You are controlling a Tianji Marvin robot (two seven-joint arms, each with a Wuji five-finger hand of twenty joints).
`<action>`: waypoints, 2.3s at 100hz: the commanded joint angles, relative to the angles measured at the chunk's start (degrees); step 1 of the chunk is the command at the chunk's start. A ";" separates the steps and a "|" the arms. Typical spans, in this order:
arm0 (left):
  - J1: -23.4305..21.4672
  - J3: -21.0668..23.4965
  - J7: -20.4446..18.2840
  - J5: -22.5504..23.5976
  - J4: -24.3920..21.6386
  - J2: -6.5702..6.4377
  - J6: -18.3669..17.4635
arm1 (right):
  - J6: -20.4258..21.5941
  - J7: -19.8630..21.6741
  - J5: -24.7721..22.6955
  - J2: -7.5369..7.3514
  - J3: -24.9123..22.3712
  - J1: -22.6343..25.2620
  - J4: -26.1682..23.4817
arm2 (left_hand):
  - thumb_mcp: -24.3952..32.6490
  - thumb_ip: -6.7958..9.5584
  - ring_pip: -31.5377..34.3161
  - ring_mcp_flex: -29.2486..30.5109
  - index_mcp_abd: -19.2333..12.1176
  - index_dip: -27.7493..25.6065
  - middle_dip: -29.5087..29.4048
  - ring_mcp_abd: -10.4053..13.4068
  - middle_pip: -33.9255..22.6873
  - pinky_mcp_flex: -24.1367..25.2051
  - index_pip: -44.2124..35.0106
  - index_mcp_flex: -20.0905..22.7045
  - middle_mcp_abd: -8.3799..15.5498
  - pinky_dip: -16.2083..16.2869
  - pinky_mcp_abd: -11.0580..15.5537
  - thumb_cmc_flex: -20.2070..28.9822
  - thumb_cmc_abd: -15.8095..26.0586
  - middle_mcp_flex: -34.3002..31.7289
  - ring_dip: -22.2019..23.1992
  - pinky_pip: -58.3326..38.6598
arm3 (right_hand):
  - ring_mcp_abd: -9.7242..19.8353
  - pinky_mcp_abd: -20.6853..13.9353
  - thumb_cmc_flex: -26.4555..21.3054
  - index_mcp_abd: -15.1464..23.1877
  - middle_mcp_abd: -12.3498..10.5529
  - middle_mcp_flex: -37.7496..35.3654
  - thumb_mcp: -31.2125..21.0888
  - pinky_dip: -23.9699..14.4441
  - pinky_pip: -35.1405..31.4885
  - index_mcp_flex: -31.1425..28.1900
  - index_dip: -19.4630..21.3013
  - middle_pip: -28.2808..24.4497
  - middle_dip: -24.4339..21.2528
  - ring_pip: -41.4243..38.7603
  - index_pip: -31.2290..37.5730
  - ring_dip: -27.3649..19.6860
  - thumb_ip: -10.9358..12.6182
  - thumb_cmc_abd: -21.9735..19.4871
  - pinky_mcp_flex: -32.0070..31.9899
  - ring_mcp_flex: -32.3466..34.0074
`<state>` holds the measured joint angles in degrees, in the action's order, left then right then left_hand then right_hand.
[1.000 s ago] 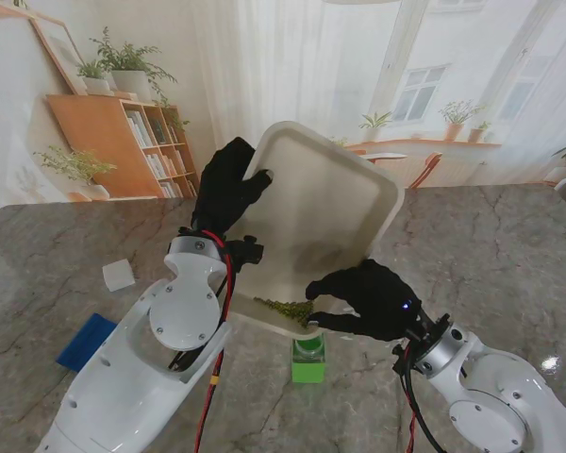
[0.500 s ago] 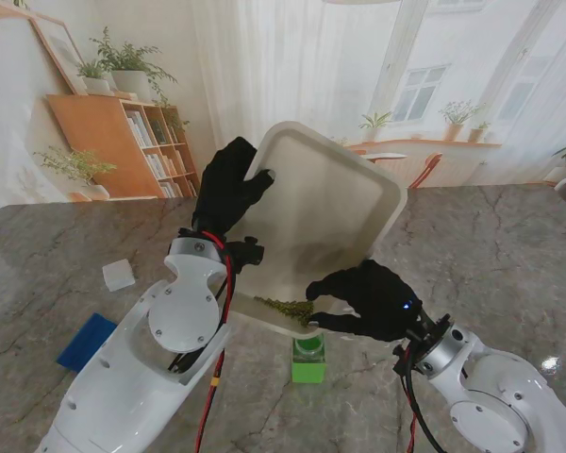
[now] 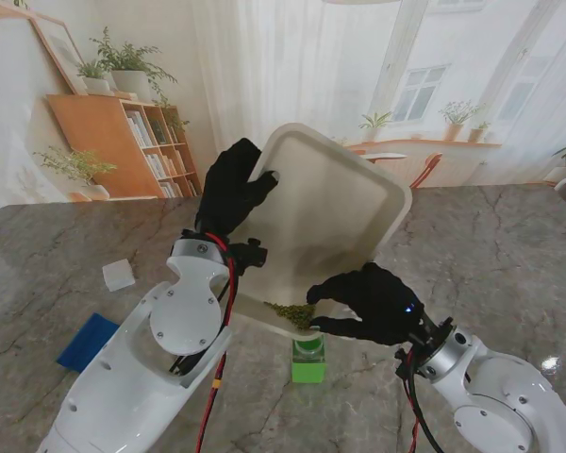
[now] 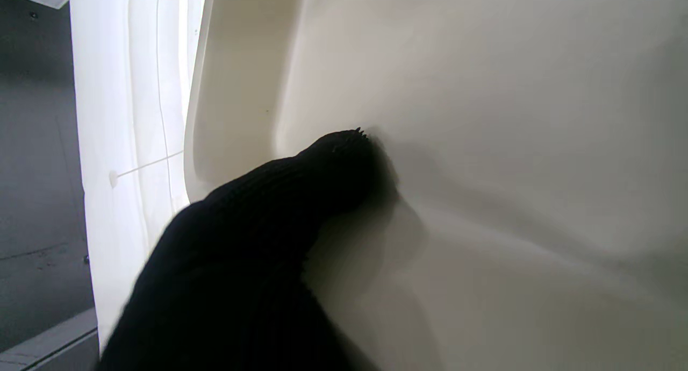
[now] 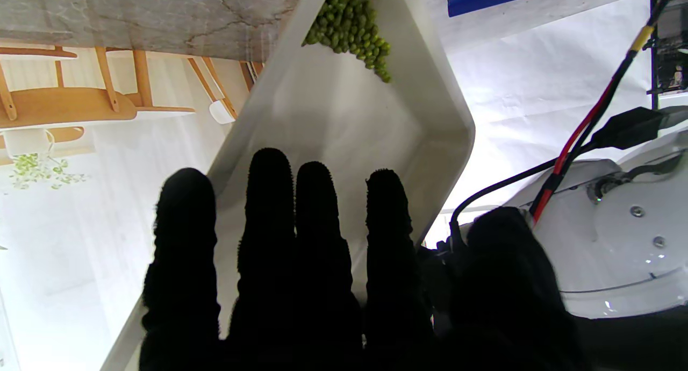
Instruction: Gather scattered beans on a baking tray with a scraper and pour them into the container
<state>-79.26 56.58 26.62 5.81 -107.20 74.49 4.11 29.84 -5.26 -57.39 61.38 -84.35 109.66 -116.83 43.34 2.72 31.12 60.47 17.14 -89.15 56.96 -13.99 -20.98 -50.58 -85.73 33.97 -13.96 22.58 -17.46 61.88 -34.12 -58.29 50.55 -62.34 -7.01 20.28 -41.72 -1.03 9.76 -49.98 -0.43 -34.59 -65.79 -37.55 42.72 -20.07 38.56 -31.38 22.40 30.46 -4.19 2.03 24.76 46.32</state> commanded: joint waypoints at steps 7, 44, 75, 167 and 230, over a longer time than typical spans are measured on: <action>0.16 -0.51 0.19 0.00 -0.37 0.44 -0.16 | 0.83 1.77 0.92 -0.19 -0.15 0.24 -0.40 | 4.48 7.03 1.34 3.00 -0.12 -0.80 0.70 5.45 -2.87 -4.14 -1.04 0.96 8.01 4.91 11.12 3.16 1.94 -3.53 -0.05 -6.86 | 0.46 -0.78 -0.59 0.78 -0.01 0.12 0.91 0.66 1.93 0.02 -0.92 0.69 -0.48 0.79 0.01 -0.07 1.99 -2.41 -0.81 0.42; 0.30 -0.76 0.57 -0.12 -0.14 0.58 -0.62 | 1.93 3.32 1.06 -0.37 -0.92 0.63 -1.21 | 4.34 6.98 1.33 3.00 -0.11 -0.80 0.70 5.44 -2.88 -4.18 -1.02 0.93 8.04 4.94 11.05 3.25 2.06 -3.48 -0.07 -6.90 | 0.38 -0.79 -0.54 0.77 -0.07 0.15 0.91 0.64 1.90 0.07 -0.94 0.68 -0.50 0.85 -0.03 -0.11 1.99 -2.46 -0.74 0.38; -0.03 -0.71 -0.02 0.31 -0.60 0.30 -1.09 | 2.50 3.98 1.50 -0.43 -1.07 0.78 -1.54 | 4.39 7.04 1.37 3.04 -0.22 -0.80 0.71 5.54 -2.89 -4.23 -1.05 0.97 8.05 4.99 11.36 3.16 1.99 -3.56 -0.10 -6.98 | 0.50 -0.84 -0.55 0.78 -0.13 0.17 0.88 0.66 1.93 0.08 -0.94 0.70 -0.52 0.85 -0.04 -0.11 2.00 -2.52 -0.76 0.42; -1.35 -0.58 -0.79 2.91 -2.12 -0.48 -3.66 | 2.42 5.08 1.80 -0.60 -0.04 -0.45 -1.40 | 4.69 7.36 1.61 3.22 -0.36 -0.80 0.77 5.49 -2.96 -4.34 -1.15 1.14 8.17 5.14 11.54 2.89 1.95 -3.85 -0.12 -7.31 | 0.48 -0.90 -0.49 0.60 -0.11 0.29 0.91 0.67 1.93 0.23 -0.96 0.72 -0.55 0.92 -0.15 -0.15 1.99 -2.57 -0.73 0.35; -2.31 -0.78 -1.09 3.66 -3.58 -0.79 -5.44 | 2.33 4.61 1.51 -0.56 0.02 -0.26 -1.52 | 4.79 7.47 1.72 3.30 -0.37 -0.80 0.77 5.32 -2.87 -4.44 -1.23 1.26 8.04 5.20 11.52 2.87 1.73 -4.00 -0.12 -7.57 | 0.48 -0.90 -0.46 0.68 0.00 0.28 0.91 0.69 1.94 0.34 -0.96 0.70 -0.56 0.89 -0.21 -0.16 1.99 -2.61 -0.74 0.34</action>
<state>-81.35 56.08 25.57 9.29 -109.65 73.56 -0.79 32.24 -1.19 -55.69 60.98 -84.29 109.21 -118.39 43.34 2.90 31.12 60.52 17.00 -89.15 56.96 -13.87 -20.98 -50.50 -85.73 34.09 -13.56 22.58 -17.46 61.34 -34.17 -58.64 50.39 -62.27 -7.01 17.88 -41.72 -1.03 9.76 -49.98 -0.43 -34.64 -66.26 -37.55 42.72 -20.07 38.56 -30.98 22.40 30.46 -4.19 1.99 24.56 46.32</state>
